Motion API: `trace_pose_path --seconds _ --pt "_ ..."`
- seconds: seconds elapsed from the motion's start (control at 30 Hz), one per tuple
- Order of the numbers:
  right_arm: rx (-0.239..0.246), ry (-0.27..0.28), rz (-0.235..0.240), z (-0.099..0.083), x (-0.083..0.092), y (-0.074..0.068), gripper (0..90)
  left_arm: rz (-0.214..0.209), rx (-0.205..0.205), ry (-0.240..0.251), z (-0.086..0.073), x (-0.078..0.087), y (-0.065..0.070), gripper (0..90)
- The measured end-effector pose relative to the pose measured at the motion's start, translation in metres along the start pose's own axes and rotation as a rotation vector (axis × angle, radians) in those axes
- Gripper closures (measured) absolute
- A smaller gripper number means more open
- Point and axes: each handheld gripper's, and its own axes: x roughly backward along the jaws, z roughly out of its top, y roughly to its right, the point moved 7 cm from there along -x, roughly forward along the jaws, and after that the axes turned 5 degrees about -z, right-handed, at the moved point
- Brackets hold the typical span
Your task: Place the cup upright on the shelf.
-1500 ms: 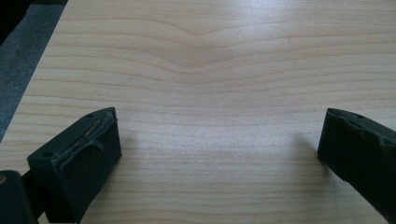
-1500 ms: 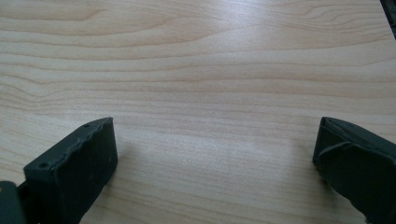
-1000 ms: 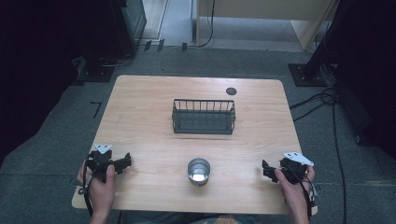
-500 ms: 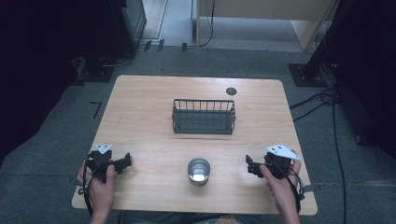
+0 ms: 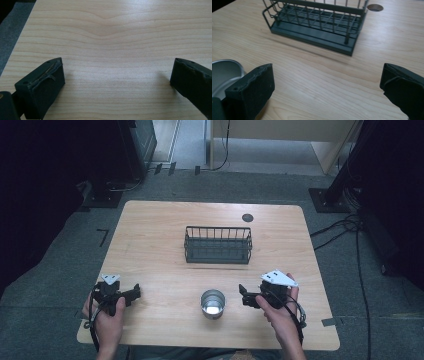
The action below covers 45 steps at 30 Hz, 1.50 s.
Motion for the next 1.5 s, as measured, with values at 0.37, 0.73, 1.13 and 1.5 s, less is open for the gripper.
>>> trace_pose_path --seconds 0.37,0.73,1.13,1.5 --pt "-0.002 0.012 0.061 0.009 -0.002 -0.035 0.0 0.0 0.0 0.0 0.0 0.0 0.0 0.0" --pt "0.027 0.017 0.111 0.01 -0.007 -0.076 0.0 0.0 0.0 0.0 0.0 0.0 0.0 0.0" --pt "0.027 0.014 0.17 0.0 -0.017 -0.108 0.0 -0.001 0.002 0.001 0.0 0.0 0.0 0.0" --pt "0.009 -0.012 0.194 -0.017 -0.028 -0.122 0.0 0.0 0.0 0.0 0.0 0.0 0.0 0.0"
